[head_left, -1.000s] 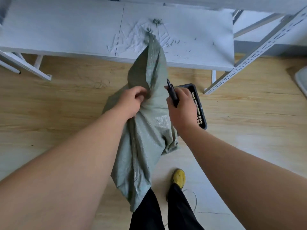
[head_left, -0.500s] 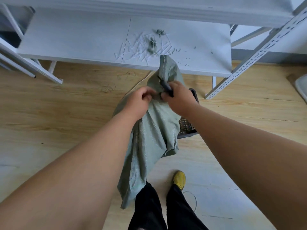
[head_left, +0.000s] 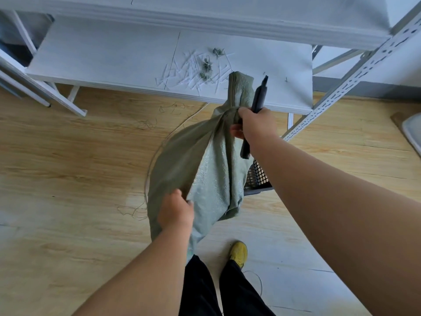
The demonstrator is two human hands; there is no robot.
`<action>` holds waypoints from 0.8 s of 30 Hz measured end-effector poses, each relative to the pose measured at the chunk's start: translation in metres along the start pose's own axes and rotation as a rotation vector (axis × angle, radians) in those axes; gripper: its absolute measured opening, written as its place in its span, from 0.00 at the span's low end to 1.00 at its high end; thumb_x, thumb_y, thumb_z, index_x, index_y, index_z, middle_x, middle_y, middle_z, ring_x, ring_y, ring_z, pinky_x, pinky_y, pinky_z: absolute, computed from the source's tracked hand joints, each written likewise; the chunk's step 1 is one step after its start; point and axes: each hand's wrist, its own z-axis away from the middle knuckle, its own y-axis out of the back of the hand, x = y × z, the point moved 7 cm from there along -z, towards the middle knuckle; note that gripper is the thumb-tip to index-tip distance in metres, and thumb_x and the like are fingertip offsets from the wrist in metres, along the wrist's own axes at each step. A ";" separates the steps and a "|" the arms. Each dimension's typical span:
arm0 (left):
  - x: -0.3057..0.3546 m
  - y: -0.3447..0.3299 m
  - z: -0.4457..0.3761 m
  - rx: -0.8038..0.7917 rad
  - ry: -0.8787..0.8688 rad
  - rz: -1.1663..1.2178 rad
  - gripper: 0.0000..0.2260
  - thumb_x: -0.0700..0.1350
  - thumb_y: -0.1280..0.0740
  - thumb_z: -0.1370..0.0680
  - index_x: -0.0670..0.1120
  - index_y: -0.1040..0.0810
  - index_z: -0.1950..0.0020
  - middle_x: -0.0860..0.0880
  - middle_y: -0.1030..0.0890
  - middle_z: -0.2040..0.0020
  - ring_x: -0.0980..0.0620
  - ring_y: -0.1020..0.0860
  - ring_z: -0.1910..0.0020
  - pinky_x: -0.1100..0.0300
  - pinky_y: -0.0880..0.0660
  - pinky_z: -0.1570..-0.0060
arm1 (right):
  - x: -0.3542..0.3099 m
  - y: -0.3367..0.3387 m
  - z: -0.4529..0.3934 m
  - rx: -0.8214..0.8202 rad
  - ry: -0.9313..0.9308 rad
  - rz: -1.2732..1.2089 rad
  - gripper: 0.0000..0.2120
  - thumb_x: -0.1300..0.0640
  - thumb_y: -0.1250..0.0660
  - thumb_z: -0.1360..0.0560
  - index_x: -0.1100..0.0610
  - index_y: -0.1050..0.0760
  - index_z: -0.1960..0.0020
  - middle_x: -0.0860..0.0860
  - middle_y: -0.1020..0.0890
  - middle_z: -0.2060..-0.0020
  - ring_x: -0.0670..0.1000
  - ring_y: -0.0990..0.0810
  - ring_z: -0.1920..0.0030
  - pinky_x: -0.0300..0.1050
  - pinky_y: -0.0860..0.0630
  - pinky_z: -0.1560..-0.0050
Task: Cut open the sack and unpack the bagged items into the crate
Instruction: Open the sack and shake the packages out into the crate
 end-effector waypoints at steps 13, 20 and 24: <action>0.122 0.116 -0.037 0.264 -0.232 0.207 0.05 0.43 0.42 0.21 0.47 0.28 0.46 0.43 0.21 0.51 0.41 0.23 0.55 0.51 0.25 0.56 | -0.040 0.141 -0.012 0.429 0.096 -0.045 0.06 0.55 0.42 0.22 0.50 0.32 0.58 0.52 0.19 0.65 0.54 0.17 0.62 0.56 0.18 0.52; 0.183 0.168 -0.021 0.345 -0.400 0.191 0.07 0.42 0.42 0.20 0.45 0.25 0.46 0.43 0.21 0.47 0.45 0.28 0.56 0.57 0.33 0.58 | -0.058 0.175 -0.009 0.354 0.117 0.026 0.01 0.56 0.39 0.23 0.50 0.29 0.53 0.49 0.22 0.62 0.58 0.17 0.52 0.57 0.21 0.46; 0.183 0.186 -0.016 0.447 -0.405 0.231 0.07 0.41 0.40 0.21 0.46 0.23 0.49 0.42 0.20 0.49 0.42 0.24 0.54 0.58 0.31 0.57 | -0.073 0.178 -0.002 0.301 0.159 0.019 0.07 0.57 0.37 0.25 0.47 0.30 0.59 0.51 0.21 0.59 0.58 0.18 0.50 0.58 0.22 0.45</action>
